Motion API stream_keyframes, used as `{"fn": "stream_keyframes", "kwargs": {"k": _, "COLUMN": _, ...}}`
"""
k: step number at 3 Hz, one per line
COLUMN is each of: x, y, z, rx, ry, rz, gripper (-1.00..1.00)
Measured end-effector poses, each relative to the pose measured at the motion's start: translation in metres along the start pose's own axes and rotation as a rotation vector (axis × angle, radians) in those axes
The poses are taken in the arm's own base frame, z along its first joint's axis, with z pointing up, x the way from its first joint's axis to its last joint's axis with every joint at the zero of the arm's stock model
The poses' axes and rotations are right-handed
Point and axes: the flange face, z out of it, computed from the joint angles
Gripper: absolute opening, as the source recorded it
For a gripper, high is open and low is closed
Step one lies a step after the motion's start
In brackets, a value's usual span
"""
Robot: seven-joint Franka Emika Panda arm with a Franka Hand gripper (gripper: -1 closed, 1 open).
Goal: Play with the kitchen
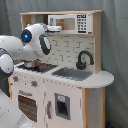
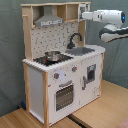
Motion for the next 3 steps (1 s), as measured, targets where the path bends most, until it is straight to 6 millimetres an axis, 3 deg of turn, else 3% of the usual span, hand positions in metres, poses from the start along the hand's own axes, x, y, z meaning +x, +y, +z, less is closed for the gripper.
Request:
{"fn": "stream_keyframes", "kwargs": {"k": 2, "x": -0.010, "y": 0.065, "z": -0.063, "rx": -0.181, "ry": -0.076, "rz": 0.027, "gripper": 1.00}}
{"fn": "stream_keyframes", "kwargs": {"k": 3, "x": -0.003, "y": 0.101, "z": -0.075, "rx": -0.261, "ry": -0.068, "rz": 0.082, "gripper": 1.00}}
